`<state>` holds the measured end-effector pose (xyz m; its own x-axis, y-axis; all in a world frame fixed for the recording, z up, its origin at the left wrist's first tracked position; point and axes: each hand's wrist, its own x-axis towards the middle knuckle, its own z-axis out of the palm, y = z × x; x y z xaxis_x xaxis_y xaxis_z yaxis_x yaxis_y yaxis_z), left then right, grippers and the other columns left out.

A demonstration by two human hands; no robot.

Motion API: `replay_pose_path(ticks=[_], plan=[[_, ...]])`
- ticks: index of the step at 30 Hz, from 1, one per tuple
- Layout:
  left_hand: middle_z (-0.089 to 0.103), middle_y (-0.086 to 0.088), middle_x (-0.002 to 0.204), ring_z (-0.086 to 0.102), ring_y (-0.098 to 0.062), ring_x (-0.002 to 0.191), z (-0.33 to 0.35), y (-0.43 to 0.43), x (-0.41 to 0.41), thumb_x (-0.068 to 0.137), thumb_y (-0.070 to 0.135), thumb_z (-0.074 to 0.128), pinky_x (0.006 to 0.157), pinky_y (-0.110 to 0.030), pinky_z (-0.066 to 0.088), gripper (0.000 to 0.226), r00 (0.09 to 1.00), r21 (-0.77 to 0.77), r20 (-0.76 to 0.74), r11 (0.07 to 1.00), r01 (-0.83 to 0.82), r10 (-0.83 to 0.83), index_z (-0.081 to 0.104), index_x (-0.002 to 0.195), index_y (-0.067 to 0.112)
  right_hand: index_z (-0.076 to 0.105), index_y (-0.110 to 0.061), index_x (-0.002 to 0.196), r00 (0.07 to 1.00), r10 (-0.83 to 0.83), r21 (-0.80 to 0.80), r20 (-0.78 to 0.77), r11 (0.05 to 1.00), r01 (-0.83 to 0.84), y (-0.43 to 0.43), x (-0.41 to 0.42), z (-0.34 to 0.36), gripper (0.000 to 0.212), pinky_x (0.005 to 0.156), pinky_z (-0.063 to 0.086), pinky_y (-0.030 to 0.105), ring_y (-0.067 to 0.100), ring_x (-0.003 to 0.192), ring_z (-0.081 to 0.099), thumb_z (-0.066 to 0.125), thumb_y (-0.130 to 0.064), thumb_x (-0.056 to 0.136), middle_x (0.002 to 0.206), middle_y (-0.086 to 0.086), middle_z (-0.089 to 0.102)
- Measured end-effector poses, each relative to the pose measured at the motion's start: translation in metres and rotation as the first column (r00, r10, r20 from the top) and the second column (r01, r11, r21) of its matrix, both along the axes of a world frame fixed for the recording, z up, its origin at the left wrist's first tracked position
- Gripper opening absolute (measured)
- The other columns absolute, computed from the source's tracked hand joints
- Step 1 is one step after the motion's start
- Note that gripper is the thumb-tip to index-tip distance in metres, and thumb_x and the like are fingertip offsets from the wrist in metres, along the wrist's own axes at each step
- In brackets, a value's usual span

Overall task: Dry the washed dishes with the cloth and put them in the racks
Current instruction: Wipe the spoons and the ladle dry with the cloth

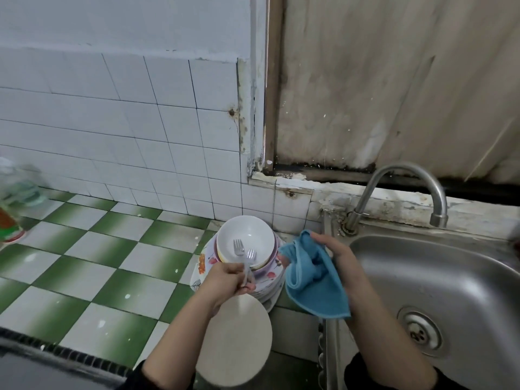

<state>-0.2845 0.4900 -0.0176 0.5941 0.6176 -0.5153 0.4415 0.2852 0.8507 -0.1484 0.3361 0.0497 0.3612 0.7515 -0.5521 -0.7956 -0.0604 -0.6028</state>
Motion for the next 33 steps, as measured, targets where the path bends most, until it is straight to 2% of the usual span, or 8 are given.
replay_pose_path(ticks=[2,6,16,20,23,27,30,33], plan=[[0.067,-0.016,0.089,0.066,-0.016,0.061,0.001,-0.004,-0.004,0.094,-0.015,0.042,0.051,-0.018,0.053,0.048,0.998,-0.012,-0.003,0.998,-0.056,0.056,0.042,0.140,-0.002,0.064,0.003,0.086,0.995,-0.023,-0.046,0.101,0.999,0.028,0.001,-0.004,0.004,0.021,0.053,0.054,0.029,0.024,0.055,0.062,0.058,-0.016,0.080,0.071,0.016,0.065],[0.067,-0.016,0.077,0.067,-0.018,0.056,0.008,-0.009,-0.018,0.092,-0.020,0.042,0.052,-0.021,0.055,0.031,0.987,-0.045,0.063,0.988,-0.147,0.150,0.059,0.115,-0.014,0.060,-0.001,0.093,0.958,-0.187,-0.087,0.218,0.974,0.210,0.006,-0.007,0.005,0.011,0.057,0.051,0.031,0.025,0.063,0.059,0.055,-0.007,0.086,0.071,0.014,0.063],[0.074,-0.013,0.078,0.071,-0.020,0.066,0.045,-0.031,-0.021,0.091,-0.014,0.052,0.067,-0.031,0.059,0.028,0.927,-0.048,0.339,0.988,-0.150,0.157,0.069,0.096,0.008,0.061,-0.022,0.118,0.809,-0.579,0.003,0.096,0.813,0.582,0.022,-0.027,-0.020,0.038,0.077,0.054,0.042,0.028,0.097,0.066,0.057,-0.050,0.093,0.111,0.006,0.069],[0.074,-0.009,0.074,0.071,-0.016,0.062,0.056,-0.042,-0.016,0.089,-0.013,0.054,0.062,-0.026,0.059,0.029,0.911,-0.013,0.390,0.990,-0.142,0.136,0.070,0.088,0.010,0.060,-0.013,0.112,0.868,-0.497,0.153,-0.010,0.857,0.492,0.020,-0.047,-0.017,0.042,0.083,0.050,0.042,0.026,0.095,0.064,0.045,-0.050,0.098,0.111,0.011,0.068],[0.074,-0.005,0.072,0.070,-0.013,0.063,0.060,-0.050,-0.008,0.089,-0.012,0.056,0.067,-0.025,0.058,0.029,0.913,0.037,0.384,0.985,-0.166,0.139,0.071,0.086,0.013,0.051,-0.007,0.126,0.889,-0.431,0.156,0.157,0.899,0.409,0.029,-0.068,-0.023,0.062,0.082,0.049,0.042,0.026,0.091,0.061,0.045,-0.060,0.094,0.108,0.016,0.064],[0.072,-0.006,0.069,0.064,-0.017,0.064,0.054,-0.049,-0.007,0.087,-0.011,0.059,0.065,-0.035,0.056,0.026,0.944,0.175,0.323,0.976,-0.131,0.069,0.075,0.085,0.009,0.061,-0.020,0.108,0.861,-0.369,0.118,0.351,0.929,0.350,0.028,-0.073,-0.026,0.015,0.063,0.052,0.030,0.020,0.089,0.065,0.060,-0.019,0.093,0.101,0.005,0.067],[0.059,-0.008,0.058,0.050,-0.022,0.062,0.053,-0.051,-0.011,0.087,-0.009,0.057,0.062,-0.038,0.044,0.034,0.964,0.265,0.264,0.960,-0.087,0.015,0.068,0.062,0.011,0.056,-0.029,0.114,0.784,-0.355,0.105,0.510,0.930,0.353,0.027,-0.072,-0.028,0.038,0.073,0.057,0.035,0.019,0.098,0.066,0.072,-0.010,0.084,0.109,-0.004,0.068],[0.067,-0.009,0.063,0.058,-0.022,0.058,0.058,-0.052,-0.014,0.087,-0.012,0.059,0.061,-0.031,0.048,0.030,0.951,0.251,0.309,0.966,-0.067,-0.014,0.073,0.073,0.011,0.061,-0.028,0.107,0.751,-0.397,0.130,0.528,0.911,0.390,0.032,-0.065,-0.018,0.035,0.082,0.057,0.045,0.026,0.097,0.069,0.075,-0.009,0.082,0.107,0.002,0.072]])
